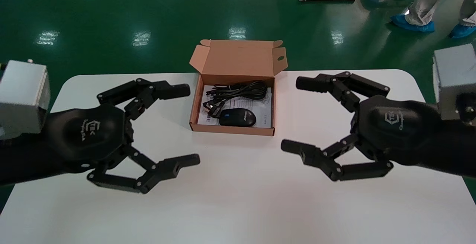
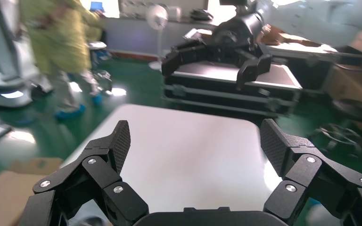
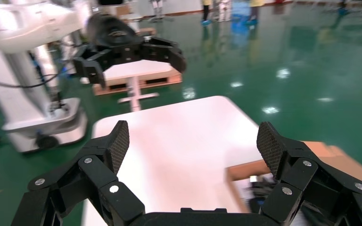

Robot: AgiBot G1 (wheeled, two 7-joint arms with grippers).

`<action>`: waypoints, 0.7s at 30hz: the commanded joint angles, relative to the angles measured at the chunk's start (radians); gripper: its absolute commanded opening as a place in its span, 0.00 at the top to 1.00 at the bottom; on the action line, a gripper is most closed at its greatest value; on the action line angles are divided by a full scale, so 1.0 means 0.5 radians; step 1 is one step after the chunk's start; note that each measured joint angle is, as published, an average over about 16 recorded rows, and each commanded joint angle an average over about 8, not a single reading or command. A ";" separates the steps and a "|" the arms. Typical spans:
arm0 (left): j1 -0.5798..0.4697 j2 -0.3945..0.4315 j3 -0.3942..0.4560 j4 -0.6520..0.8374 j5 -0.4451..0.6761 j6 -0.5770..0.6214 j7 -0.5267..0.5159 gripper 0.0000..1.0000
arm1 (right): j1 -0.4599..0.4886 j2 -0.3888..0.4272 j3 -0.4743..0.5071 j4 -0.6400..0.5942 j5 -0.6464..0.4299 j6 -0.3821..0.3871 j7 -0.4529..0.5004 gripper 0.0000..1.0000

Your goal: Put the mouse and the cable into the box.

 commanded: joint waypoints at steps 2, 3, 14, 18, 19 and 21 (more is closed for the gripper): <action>0.014 -0.075 0.008 -0.077 -0.016 0.049 -0.112 0.00 | -0.039 0.053 0.005 0.099 0.030 -0.058 0.060 0.00; 0.017 -0.092 0.010 -0.094 -0.019 0.060 -0.137 0.00 | -0.048 0.067 0.006 0.125 0.038 -0.073 0.076 0.00; 0.026 -0.147 0.016 -0.151 -0.032 0.099 -0.203 0.00 | -0.100 0.136 0.012 0.254 0.082 -0.151 0.143 0.00; 0.026 -0.141 0.016 -0.145 -0.032 0.095 -0.199 0.00 | -0.095 0.128 0.012 0.238 0.079 -0.142 0.138 0.00; 0.026 -0.140 0.016 -0.144 -0.032 0.094 -0.198 0.00 | -0.093 0.127 0.012 0.235 0.078 -0.140 0.136 0.00; 0.026 -0.138 0.016 -0.141 -0.032 0.092 -0.196 0.00 | -0.091 0.124 0.012 0.229 0.075 -0.136 0.134 0.00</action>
